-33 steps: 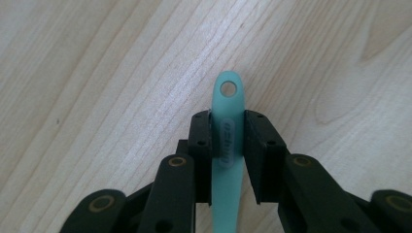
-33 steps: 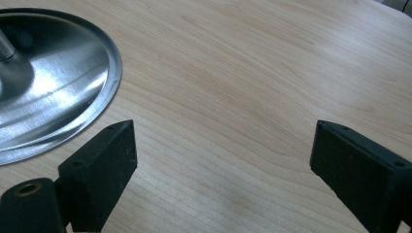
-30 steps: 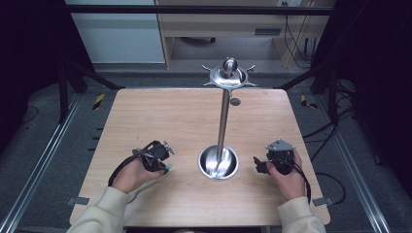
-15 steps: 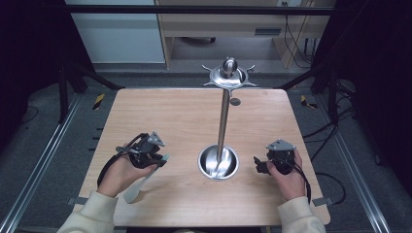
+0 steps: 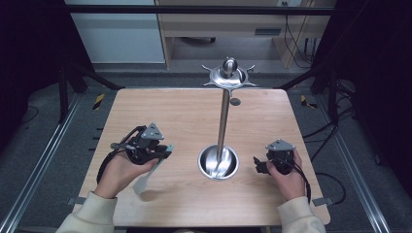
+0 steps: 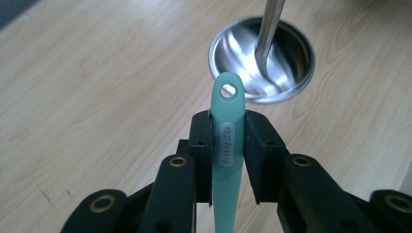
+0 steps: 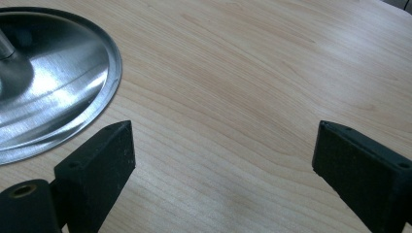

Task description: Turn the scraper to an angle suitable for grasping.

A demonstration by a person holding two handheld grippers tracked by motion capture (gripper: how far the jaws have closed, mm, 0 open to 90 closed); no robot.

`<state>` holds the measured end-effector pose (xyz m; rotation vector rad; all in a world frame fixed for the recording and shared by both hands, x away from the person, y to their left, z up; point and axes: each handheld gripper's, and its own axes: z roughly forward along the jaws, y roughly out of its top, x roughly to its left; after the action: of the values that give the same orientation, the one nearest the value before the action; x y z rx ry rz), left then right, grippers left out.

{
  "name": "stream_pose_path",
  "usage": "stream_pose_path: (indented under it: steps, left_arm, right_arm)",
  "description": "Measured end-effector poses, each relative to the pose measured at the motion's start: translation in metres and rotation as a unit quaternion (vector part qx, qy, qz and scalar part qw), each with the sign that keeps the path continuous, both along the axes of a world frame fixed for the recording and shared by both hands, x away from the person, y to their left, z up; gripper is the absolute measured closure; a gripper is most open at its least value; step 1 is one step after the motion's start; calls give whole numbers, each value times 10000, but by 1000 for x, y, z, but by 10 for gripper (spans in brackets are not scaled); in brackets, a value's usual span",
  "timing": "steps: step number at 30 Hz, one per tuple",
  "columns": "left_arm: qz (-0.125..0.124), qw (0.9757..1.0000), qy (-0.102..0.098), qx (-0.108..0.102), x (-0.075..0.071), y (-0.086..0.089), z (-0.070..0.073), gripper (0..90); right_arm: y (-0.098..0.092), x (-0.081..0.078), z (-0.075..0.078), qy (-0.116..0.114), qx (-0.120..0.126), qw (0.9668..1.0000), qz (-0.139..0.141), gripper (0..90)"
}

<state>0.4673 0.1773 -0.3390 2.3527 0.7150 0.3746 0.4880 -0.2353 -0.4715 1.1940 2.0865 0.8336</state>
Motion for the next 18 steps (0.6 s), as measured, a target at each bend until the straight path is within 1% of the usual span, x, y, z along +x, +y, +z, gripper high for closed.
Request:
stream_pose_path:
  steps: [3, 4, 6, 7, 8, 9, 10, 12, 13, 14, 16, 18]
  left_arm:
    - [-16, 9999, -139, -72, -3, -3, 9, 743]
    - [-16, 9999, -139, -72, -3, -3, 9, 743]
    - [-63, 9996, -219, -154, -5, -7, 17, 743]
    - [-63, 9996, -219, -154, -5, -7, 17, 743]
    - [-106, 9994, -292, -125, -6, -9, 22, 742]
    - [-106, 9994, -292, -125, -6, -9, 22, 743]
    - [-124, 9992, -345, -148, -7, -10, 25, 743]
    - [-154, 9988, -388, -262, -9, -12, 29, 743]
    - [-176, 9983, -420, -374, -11, -13, 32, 742]
    - [-176, 9983, -420, -374, -11, -13, 32, 743]
    - [-185, 9977, -481, -449, -13, -14, 36, 743]
    - [-201, 9966, -552, -586, -13, -15, 42, 743]
  right_arm:
    - [0, 1, 0, 12, 24, 10000, 8, 87]
    - [0, 1, 0, 12, 19, 10000, 11, 86]
    - [0, 1, 0, 9, 50, 10000, 6, 87]
    - [0, 1, 0, 9, 51, 10000, 6, 87]
    - [0, 1, 0, -2, 47, 10000, 22, 87]
    - [0, 1, 0, 10, 51, 10000, 6, 87]
    - [0, 1, 0, 10, 51, 10000, 6, 87]
    - [0, 1, 0, 9, 35, 10000, 6, 87]
    - [0, 1, 0, -3, 9, 10000, 25, 87]
    - [0, 1, 0, -3, 9, 10000, 25, 87]
    - [1, 0, 0, -3, 3, 10000, 22, 87]
    - [1, 0, 0, -2, -1, 10000, 24, 87]
